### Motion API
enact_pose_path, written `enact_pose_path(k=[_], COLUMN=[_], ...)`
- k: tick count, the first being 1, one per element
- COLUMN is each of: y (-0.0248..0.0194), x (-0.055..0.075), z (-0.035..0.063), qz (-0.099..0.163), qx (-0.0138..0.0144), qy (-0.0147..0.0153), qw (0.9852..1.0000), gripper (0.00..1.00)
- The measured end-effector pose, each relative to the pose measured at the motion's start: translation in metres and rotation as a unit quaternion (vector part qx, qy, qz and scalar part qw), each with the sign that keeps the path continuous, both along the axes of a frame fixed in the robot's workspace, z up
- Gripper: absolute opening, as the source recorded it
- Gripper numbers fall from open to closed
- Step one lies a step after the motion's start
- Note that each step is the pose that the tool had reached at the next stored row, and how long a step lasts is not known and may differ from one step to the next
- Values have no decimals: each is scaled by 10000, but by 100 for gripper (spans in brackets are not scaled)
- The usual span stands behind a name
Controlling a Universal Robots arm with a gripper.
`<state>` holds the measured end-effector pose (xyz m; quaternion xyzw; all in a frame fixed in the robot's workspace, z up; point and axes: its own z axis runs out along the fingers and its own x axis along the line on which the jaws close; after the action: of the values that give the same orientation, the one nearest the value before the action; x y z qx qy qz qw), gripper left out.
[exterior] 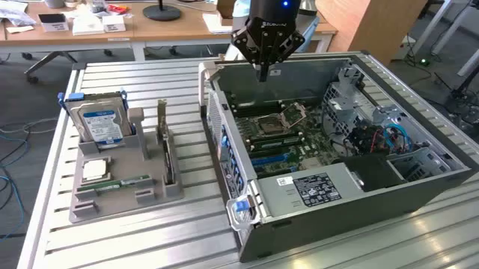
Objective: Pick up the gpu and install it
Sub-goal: 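Reach for the gpu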
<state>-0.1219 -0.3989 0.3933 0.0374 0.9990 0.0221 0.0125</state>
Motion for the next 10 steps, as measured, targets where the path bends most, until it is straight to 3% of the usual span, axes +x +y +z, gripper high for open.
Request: enact_pose_path(k=[10], y=[0], x=[0], z=[0], qz=[0], qx=[0], qy=[0], qw=[10000], gripper=[11])
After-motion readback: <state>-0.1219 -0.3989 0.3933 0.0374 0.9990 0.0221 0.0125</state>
